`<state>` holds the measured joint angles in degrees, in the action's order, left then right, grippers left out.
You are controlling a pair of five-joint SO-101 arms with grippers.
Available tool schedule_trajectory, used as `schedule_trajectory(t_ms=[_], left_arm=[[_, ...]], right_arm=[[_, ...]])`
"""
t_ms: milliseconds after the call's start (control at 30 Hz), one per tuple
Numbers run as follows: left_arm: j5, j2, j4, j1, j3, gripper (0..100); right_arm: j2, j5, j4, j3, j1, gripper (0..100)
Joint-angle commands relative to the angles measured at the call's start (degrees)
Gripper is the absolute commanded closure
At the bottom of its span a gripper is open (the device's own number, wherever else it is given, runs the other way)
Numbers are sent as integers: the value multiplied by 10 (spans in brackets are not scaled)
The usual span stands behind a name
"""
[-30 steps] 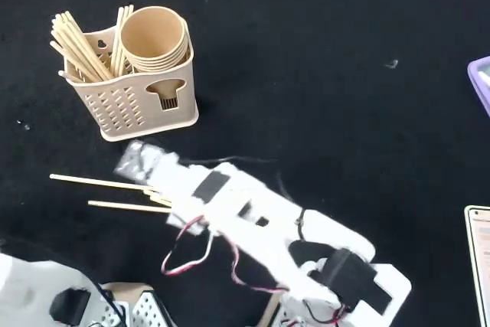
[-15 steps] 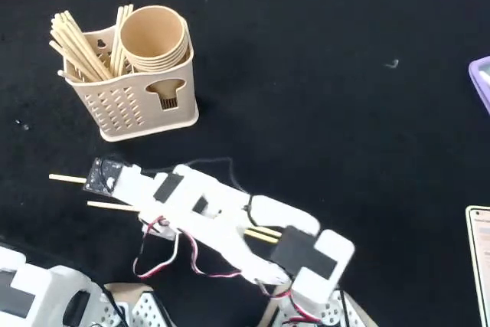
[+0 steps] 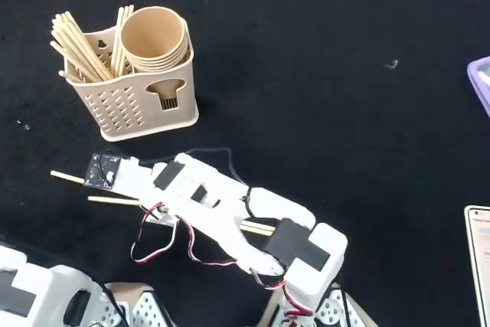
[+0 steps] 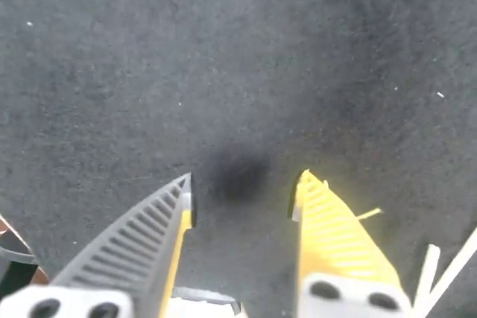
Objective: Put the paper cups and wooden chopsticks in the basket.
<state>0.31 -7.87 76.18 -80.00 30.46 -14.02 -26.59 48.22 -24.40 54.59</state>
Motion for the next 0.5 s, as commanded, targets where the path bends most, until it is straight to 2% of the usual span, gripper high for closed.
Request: schedule_trajectory(t_ms=[0,200,467], left_arm=[[-4,-18,0,2,-4,777],[-4,-18,-1,1,-4,777],[-4,-18,-2,1,-3,777]], right_arm=[[12,-4,27,7,-8,988],[96,-4,84,0,-11,988],[175,-3,-7,-128,-11,988]])
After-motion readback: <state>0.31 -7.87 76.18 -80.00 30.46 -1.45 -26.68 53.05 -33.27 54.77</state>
